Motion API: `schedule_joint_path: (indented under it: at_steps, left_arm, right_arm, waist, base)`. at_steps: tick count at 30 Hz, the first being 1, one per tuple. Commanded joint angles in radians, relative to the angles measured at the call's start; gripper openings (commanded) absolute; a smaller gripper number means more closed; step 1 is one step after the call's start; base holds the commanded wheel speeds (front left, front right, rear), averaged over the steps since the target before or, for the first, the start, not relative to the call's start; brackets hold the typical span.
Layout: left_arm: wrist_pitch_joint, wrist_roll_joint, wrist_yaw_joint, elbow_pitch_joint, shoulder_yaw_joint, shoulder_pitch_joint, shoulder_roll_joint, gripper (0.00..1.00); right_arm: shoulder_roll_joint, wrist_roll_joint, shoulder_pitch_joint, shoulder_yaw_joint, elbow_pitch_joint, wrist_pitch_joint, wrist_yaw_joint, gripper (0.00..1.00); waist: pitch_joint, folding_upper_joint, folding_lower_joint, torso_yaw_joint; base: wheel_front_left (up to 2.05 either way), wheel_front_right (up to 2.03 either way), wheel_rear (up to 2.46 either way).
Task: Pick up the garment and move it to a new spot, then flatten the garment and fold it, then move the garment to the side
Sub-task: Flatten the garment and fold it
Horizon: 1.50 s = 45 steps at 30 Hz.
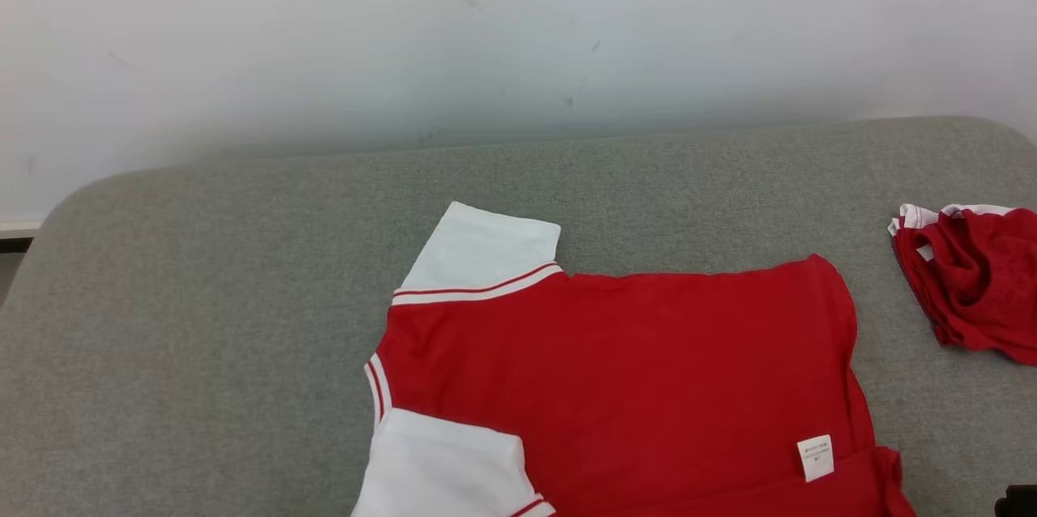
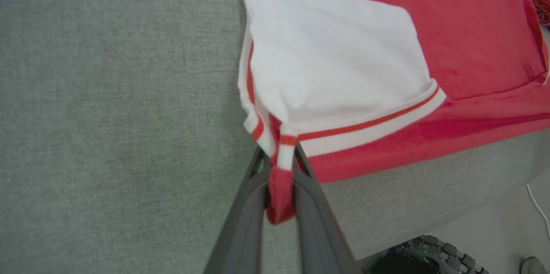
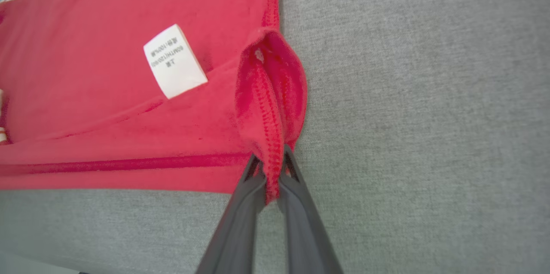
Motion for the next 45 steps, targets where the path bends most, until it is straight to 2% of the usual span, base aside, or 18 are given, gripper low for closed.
schedule_joint_path:
  at_steps: [1,2,3,8,16,20,23,29,35,37,45]
  left_arm:
    - [0.004,-0.008,0.013,0.0,0.007,0.016,0.017,0.28]
    - [0.01,-0.007,0.012,-0.001,0.001,0.017,0.019,0.82]
    - [0.013,-0.008,0.012,-0.004,-0.002,0.016,0.017,1.0]
    - [0.006,0.002,0.015,-0.012,0.013,-0.003,0.037,1.0]
    - [0.029,0.044,0.009,-0.086,0.063,-0.113,0.126,1.0]
    - [0.074,0.07,-0.032,-0.115,0.076,-0.249,0.15,1.0]
    - [0.117,0.123,-0.067,-0.088,0.073,-0.397,0.17,1.0]
    - [0.194,0.122,-0.173,0.036,0.046,-0.655,0.083,1.0]
    - [0.299,0.114,-0.29,0.236,0.013,-0.901,0.006,1.0]
    - [0.356,0.098,-0.344,0.35,-0.008,-1.002,-0.036,1.0]
    - [0.412,0.114,-0.421,0.572,-0.05,-1.173,-0.103,1.0]
  right_arm:
    - [0.004,-0.015,0.017,-0.031,-0.007,0.008,-0.004,0.84]
    - [0.014,-0.027,0.021,-0.042,-0.012,0.014,-0.004,1.0]
    - [0.026,-0.039,0.025,-0.052,-0.017,0.016,-0.004,1.0]
    - [0.06,-0.077,0.033,-0.106,-0.051,0.037,-0.004,1.0]
    - [0.081,-0.125,-0.02,-0.197,-0.159,0.021,-0.004,1.0]
    - [0.099,-0.156,-0.108,-0.228,-0.17,-0.01,-0.004,1.0]
    - [0.119,-0.18,-0.212,-0.235,-0.149,-0.038,-0.004,1.0]
    - [0.174,-0.183,-0.431,-0.225,-0.029,-0.069,-0.003,1.0]
    - [0.171,-0.167,-0.638,-0.155,0.114,-0.032,-0.004,1.0]
    - [0.174,-0.135,-0.732,-0.106,0.189,0.001,-0.004,1.0]
    - [0.164,-0.057,-0.88,0.027,0.322,0.074,-0.004,1.0]
  waist:
    - [0.004,0.0,0.0,-0.003]
    - [0.005,0.0,0.0,-0.005]
    - [0.006,0.0,0.0,-0.006]
    - [0.002,0.0,0.0,-0.013]
    - [0.011,0.0,0.0,-0.024]
    - [0.047,0.0,0.0,-0.028]
    - [0.09,0.0,0.0,-0.038]
    - [0.179,0.0,0.0,-0.071]
    - [0.289,0.0,0.0,-0.096]
    - [0.336,0.0,0.0,-0.107]
    - [0.419,0.0,0.0,-0.132]
  base:
    - [0.0,0.0,0.0]
    - [0.0,0.0,0.0]
    - [0.0,0.0,0.0]
    - [0.0,0.0,0.0]
    - [0.0,0.0,0.0]
    - [0.0,0.0,0.0]
    - [0.0,0.0,0.0]
    - [0.0,0.0,0.0]
    - [0.0,0.0,0.0]
    - [0.0,0.0,0.0]
    - [0.0,0.0,0.0]
